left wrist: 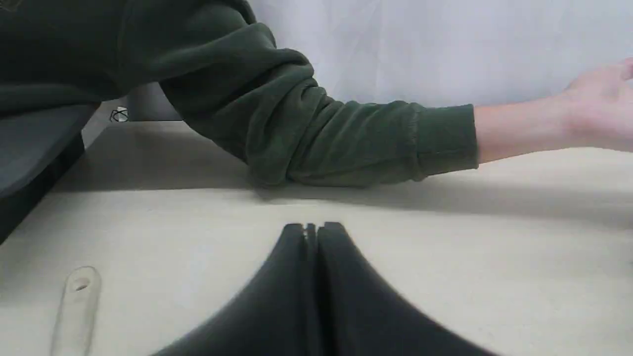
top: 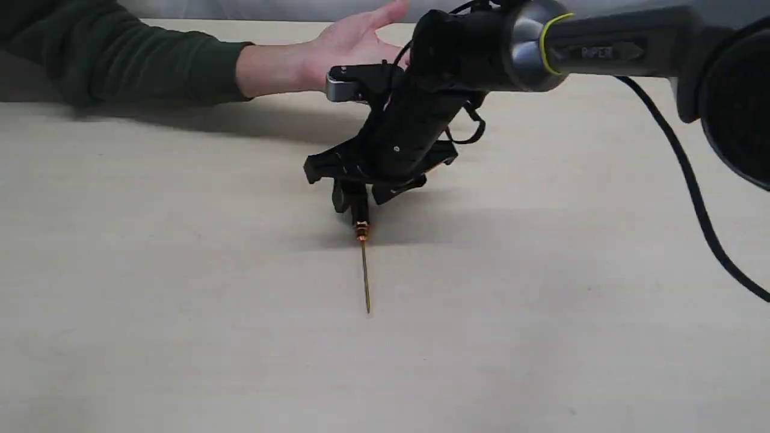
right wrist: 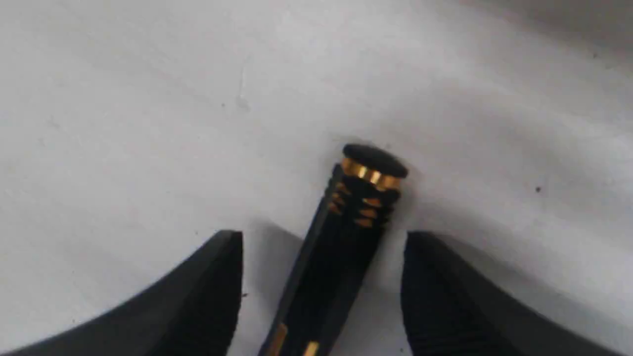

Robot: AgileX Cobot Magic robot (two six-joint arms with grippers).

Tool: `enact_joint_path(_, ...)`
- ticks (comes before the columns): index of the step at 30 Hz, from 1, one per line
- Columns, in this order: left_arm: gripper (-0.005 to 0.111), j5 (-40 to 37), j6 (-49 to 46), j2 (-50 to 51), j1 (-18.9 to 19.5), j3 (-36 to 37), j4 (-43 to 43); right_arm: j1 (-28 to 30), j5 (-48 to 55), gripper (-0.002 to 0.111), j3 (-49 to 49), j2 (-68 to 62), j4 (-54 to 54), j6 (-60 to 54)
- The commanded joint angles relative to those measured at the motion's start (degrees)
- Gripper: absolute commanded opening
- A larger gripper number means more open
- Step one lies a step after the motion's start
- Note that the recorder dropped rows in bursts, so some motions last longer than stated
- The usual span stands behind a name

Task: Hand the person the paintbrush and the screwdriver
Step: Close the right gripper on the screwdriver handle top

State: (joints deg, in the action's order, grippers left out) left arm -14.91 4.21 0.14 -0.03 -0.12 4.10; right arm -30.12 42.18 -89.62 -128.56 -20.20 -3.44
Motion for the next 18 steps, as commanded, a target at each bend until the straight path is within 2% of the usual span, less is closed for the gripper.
enact_joint_path(1,0.0,0.5,0.1,-0.1,-0.4,0.1,-0.2,0.0,3.3,0.052,0.4,-1.6,1.3,0.8)
enact_joint_path(4,0.0,0.5,0.1,-0.1,-0.4,0.1,-0.2,0.0,5.5,0.047,0.4,-1.6,3.1,1.4)
enact_joint_path(9,0.0,0.5,0.1,-0.1,-0.4,0.1,-0.2,0.0,8.0,0.027,0.4,-1.6,4.5,1.4)
enact_joint_path(18,0.0,0.5,0.1,-0.1,-0.4,0.1,-0.2,0.0,11.8,0.024,0.4,-1.6,9.3,2.3)
